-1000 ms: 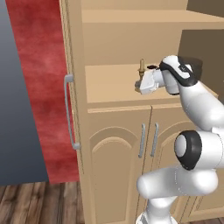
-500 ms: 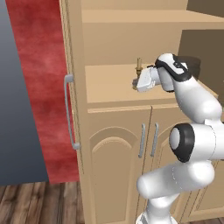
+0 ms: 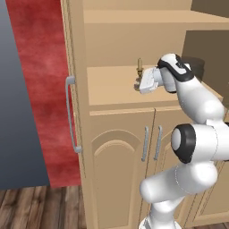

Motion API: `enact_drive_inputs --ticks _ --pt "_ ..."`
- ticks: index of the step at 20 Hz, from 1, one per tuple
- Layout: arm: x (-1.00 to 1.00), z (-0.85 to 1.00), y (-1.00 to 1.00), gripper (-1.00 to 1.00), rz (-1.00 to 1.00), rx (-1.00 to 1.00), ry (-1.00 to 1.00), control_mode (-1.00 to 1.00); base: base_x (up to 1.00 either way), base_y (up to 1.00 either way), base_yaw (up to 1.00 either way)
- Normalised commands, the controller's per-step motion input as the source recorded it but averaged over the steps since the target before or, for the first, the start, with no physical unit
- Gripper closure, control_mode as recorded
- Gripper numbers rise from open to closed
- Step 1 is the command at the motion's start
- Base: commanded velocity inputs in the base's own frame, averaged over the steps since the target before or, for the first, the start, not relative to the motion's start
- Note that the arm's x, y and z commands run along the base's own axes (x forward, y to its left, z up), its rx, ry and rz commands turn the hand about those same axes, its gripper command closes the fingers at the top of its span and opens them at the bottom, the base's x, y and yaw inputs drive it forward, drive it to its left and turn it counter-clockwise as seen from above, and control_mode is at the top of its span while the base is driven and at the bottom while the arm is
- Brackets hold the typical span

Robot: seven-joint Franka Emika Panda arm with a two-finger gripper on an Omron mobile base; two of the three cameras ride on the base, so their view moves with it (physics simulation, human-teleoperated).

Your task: Pick the jar and candle from the dining table and place them in the open cabinet. Close the cabinet after placing the objects.

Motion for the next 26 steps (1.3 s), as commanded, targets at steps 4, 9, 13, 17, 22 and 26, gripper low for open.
enact_drive_inputs --ticks 4,9,13,17,22,26 --pt "0.00 -0.05 0.00 -1.00 0.00 0.00 -0.08 -1.00 0.00 0.00 0.00" --pt "-0.10 0.00 -0.04 -1.00 0.00 0.00 -0.08 -1.00 0.00 0.00 0.00" --pt "-0.03 0.03 -0.22 -1.00 0.00 0.00 -0.05 -1.00 0.00 0.00 0.00" --pt "0.00 0.06 -0.19 -1.00 0.00 0.00 0.00 -1.00 0.00 0.00 0.00" --pt "-0.07 0.05 -0.07 -1.00 -0.05 0.00 0.00 -1.00 0.00 0.00 0.00" --pt "-0.64 0.09 0.00 -1.00 -0.10 0.00 -0.04 -1.00 0.00 0.00 0.00"
